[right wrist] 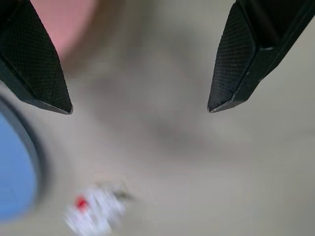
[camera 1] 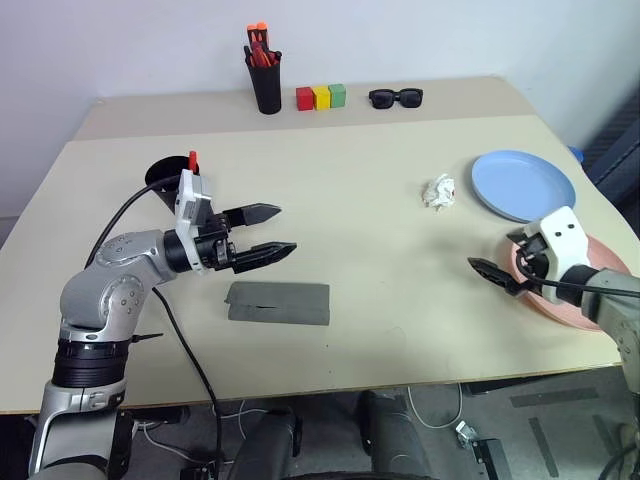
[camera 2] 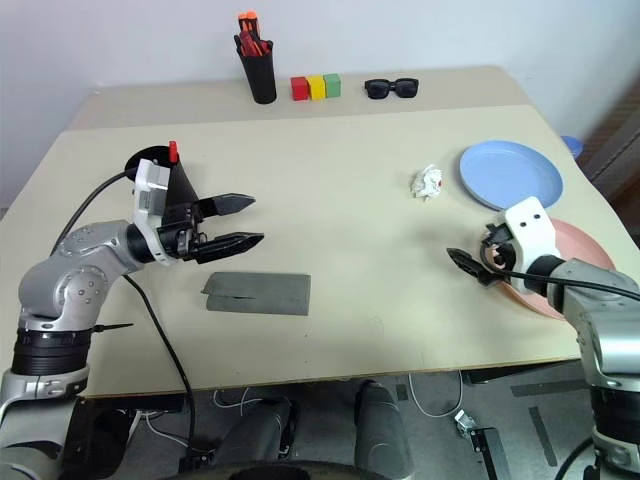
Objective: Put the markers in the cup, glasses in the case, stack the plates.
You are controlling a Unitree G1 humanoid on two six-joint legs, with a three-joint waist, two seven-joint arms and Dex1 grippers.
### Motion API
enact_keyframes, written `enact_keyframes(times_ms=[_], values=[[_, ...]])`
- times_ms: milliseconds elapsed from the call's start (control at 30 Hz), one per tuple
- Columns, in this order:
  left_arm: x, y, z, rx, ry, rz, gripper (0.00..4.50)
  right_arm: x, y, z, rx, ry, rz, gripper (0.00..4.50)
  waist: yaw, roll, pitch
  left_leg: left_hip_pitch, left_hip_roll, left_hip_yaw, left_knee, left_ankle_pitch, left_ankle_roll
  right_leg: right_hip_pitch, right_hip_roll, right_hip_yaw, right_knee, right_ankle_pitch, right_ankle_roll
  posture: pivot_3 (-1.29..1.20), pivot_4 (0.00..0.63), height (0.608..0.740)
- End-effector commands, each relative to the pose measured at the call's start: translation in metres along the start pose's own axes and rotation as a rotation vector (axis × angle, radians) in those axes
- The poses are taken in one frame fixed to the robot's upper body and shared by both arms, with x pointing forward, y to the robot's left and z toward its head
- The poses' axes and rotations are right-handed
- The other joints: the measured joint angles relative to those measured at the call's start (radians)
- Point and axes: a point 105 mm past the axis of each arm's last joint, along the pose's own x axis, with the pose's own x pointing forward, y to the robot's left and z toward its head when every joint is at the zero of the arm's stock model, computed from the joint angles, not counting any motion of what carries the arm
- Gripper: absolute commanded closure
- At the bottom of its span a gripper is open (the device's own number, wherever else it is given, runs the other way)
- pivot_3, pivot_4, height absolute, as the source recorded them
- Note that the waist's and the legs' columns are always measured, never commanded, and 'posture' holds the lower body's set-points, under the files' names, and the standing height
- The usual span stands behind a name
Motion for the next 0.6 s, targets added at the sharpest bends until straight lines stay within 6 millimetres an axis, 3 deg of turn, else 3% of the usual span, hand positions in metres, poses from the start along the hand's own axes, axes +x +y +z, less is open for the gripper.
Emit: enact_keyframes(times_ms=[33,267,400,533,567,600], values=[[-0.002,-0.008,0.01,0.064,-0.029,-0.077,0.03,-0.016,-0.018,0.002,-0.018,0.029,-0.11,0.0,0.001,0.0,0.0,0.0,0.0,0.0,0.0,0.0,0.0,0.0,0.0,0.0,0.0,0.0,0.0,0.0,0.15,0.74],[-0.005,-0.006,0.013,0.119,-0.03,-0.111,0.03,-0.016,-0.023,-0.033,0.07,0.184,-0.155,0.0,0.002,0.0,0.0,0.0,0.0,0.0,0.001,0.0,0.0,0.0,0.0,0.0,0.0,0.0,0.0,0.0,0.15,0.74],[-0.007,-0.006,0.011,0.13,-0.021,-0.104,0.0,-0.012,-0.024,-0.041,0.083,0.223,-0.157,1.88,0.002,0.0,0.0,0.0,0.0,0.0,0.001,0.0,0.0,0.001,0.0,0.0,0.0,0.0,0.0,0.0,0.15,0.74],[-0.011,-0.006,0.009,0.134,-0.022,-0.09,0.0,-0.01,-0.033,-0.041,0.083,0.232,-0.19,4.03,0.001,0.0,0.0,0.0,0.0,0.0,0.001,0.0,0.0,0.001,0.0,0.0,0.0,0.0,0.0,0.0,0.15,0.74],[-0.012,-0.005,0.008,0.127,-0.021,-0.082,0.0,-0.01,-0.035,-0.041,0.087,0.233,-0.201,4.43,0.001,0.0,0.0,0.0,0.0,0.0,0.002,0.0,0.0,0.001,0.0,0.0,0.0,0.0,0.0,0.0,0.15,0.74],[-0.013,-0.004,0.007,0.121,-0.02,-0.078,0.0,-0.01,-0.038,-0.04,0.088,0.232,-0.211,4.43,0.001,0.0,0.0,0.0,0.0,0.0,0.002,0.0,0.0,0.001,0.0,0.0,0.0,0.0,0.0,0.0,0.15,0.74]])
